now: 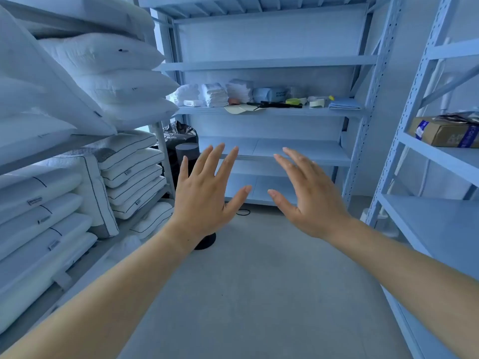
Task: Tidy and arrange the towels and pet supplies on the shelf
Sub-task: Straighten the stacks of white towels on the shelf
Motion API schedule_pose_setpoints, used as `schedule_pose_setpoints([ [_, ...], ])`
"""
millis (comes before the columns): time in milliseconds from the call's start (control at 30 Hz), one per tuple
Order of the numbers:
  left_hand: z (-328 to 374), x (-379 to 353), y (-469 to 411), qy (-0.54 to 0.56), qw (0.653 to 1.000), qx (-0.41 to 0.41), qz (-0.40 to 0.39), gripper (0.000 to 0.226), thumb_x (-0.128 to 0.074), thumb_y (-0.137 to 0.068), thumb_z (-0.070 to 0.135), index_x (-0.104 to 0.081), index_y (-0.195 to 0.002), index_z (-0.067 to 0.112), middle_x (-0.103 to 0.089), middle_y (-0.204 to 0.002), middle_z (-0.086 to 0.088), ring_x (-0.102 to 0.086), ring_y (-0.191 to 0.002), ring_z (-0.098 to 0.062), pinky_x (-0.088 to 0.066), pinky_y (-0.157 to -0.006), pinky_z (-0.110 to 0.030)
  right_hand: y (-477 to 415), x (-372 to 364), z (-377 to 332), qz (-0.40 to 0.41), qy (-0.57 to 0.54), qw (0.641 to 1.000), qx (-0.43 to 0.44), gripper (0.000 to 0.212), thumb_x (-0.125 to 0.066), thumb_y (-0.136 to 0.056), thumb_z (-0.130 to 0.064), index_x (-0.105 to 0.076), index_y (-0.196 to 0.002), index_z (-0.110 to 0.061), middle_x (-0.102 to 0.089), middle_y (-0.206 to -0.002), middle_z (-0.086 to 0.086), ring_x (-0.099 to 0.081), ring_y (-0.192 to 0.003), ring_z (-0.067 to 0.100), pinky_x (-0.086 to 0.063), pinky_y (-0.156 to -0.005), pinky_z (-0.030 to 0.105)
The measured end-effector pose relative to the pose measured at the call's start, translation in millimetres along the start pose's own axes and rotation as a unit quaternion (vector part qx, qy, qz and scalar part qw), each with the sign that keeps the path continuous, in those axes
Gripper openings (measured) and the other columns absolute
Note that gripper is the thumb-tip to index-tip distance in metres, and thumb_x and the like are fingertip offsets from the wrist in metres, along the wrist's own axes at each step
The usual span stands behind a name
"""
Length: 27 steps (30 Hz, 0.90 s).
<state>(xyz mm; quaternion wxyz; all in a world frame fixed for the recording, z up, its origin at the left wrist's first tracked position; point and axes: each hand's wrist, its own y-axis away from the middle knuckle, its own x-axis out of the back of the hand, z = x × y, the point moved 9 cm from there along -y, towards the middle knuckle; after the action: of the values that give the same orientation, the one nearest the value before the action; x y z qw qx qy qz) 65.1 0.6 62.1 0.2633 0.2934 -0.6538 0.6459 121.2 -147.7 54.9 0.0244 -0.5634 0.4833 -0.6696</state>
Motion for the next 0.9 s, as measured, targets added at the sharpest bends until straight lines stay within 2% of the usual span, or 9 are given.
schedule_pose_setpoints([
  [233,-12.8,-52.8,-29.8,-0.017,1.000,-0.002,0.000,0.070,-0.025,-0.088,0.062,-0.034,-0.142,0.020,-0.042,-0.143,-0.002,-0.037,-0.134,-0.023,-0.026,-0.108,-0.052,-25.6,-53.0,40.6,0.003,-0.020,1.000,-0.012,0.067,-0.031,-0.087,-0.058,-0.035,-0.142,-0.018,-0.035,-0.148,0.000,-0.038,-0.132,0.021,-0.036,-0.103,0.036],
  [433,-5.2,-134.8,-90.2,-0.007,0.999,-0.025,-0.027,0.066,-0.035,-0.087,0.059,-0.039,-0.140,0.019,-0.046,-0.139,-0.004,-0.042,-0.131,-0.024,-0.036,-0.103,-0.051,-56.6,-103.6,117.0,-0.008,-0.031,0.999,-0.039,0.069,-0.029,-0.086,-0.059,-0.038,-0.141,-0.018,-0.041,-0.144,0.000,-0.042,-0.130,0.018,-0.039,-0.099,0.032],
  [567,14.6,-193.9,-138.0,0.007,0.998,-0.043,-0.047,0.064,-0.036,-0.087,0.057,-0.045,-0.135,0.017,-0.051,-0.135,-0.006,-0.047,-0.125,-0.025,-0.040,-0.100,-0.051,-78.1,-124.8,182.0,-0.015,-0.024,0.998,-0.060,0.069,-0.029,-0.086,-0.058,-0.039,-0.140,-0.016,-0.043,-0.143,-0.001,-0.043,-0.129,0.017,-0.041,-0.097,0.032],
  [700,24.8,-243.2,-175.2,0.013,0.997,-0.045,-0.060,0.060,-0.037,-0.087,0.057,-0.050,-0.130,0.017,-0.053,-0.131,-0.006,-0.051,-0.121,-0.026,-0.042,-0.099,-0.050,-101.5,-145.9,225.7,-0.026,-0.026,0.999,-0.032,0.064,-0.034,-0.088,-0.054,-0.044,-0.137,-0.013,-0.047,-0.140,0.003,-0.048,-0.125,0.021,-0.043,-0.097,0.036],
  [900,-9.6,-301.0,-204.9,-0.017,0.995,-0.025,-0.093,0.062,-0.034,-0.086,0.058,-0.050,-0.130,0.018,-0.054,-0.130,-0.004,-0.050,-0.122,-0.024,-0.041,-0.100,-0.048,-138.7,-199.9,261.3,-0.038,-0.039,0.998,-0.022,0.062,-0.036,-0.089,-0.051,-0.048,-0.133,-0.010,-0.051,-0.136,0.006,-0.051,-0.121,0.023,-0.044,-0.095,0.037],
])
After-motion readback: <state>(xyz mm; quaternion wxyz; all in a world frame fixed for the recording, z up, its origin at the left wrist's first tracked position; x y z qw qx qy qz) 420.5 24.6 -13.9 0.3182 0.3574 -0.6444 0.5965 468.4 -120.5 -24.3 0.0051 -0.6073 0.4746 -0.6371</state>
